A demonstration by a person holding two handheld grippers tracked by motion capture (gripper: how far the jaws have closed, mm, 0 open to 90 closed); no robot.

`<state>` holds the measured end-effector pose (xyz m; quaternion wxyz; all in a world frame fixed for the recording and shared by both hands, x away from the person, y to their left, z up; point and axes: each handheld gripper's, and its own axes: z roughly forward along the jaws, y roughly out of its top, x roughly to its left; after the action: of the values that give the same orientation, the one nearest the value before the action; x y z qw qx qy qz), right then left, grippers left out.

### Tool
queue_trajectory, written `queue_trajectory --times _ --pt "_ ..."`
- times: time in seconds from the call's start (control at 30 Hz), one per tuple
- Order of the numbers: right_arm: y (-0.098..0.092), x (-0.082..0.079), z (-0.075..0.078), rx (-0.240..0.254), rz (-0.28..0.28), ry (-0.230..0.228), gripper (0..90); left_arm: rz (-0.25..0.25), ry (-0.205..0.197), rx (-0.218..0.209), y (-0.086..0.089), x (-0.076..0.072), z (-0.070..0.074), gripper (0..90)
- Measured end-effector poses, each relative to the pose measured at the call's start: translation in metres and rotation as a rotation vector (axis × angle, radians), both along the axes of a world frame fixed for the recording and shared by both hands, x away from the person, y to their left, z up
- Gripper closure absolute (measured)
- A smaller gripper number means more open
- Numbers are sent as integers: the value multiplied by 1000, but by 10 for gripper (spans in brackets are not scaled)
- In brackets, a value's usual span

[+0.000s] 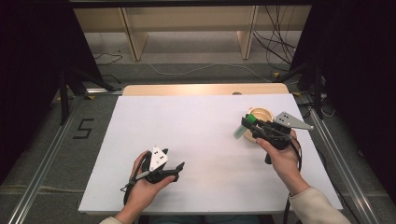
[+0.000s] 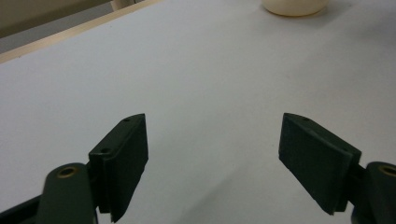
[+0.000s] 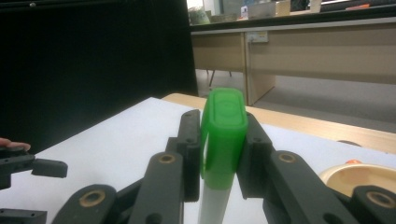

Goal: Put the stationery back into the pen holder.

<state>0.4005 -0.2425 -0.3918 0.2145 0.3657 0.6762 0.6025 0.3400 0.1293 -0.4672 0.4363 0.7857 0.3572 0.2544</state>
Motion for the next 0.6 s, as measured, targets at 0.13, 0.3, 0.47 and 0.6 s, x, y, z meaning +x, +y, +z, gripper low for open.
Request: queue_trajectory --times 0.13,0.3,0.47,0.6 --pt "-5 2 2 7 -16 -10 747 0 2 -1 0 0 0 240" --pt "-12 5 5 16 -39 -16 747 1 2 -4 -1 0 0 240" --pt "-18 8 8 25 -57 -22 747 0 3 -3 -1 0 0 240" --pt "-23 10 10 34 -72 -23 747 -2 4 0 -1 0 -1 240"
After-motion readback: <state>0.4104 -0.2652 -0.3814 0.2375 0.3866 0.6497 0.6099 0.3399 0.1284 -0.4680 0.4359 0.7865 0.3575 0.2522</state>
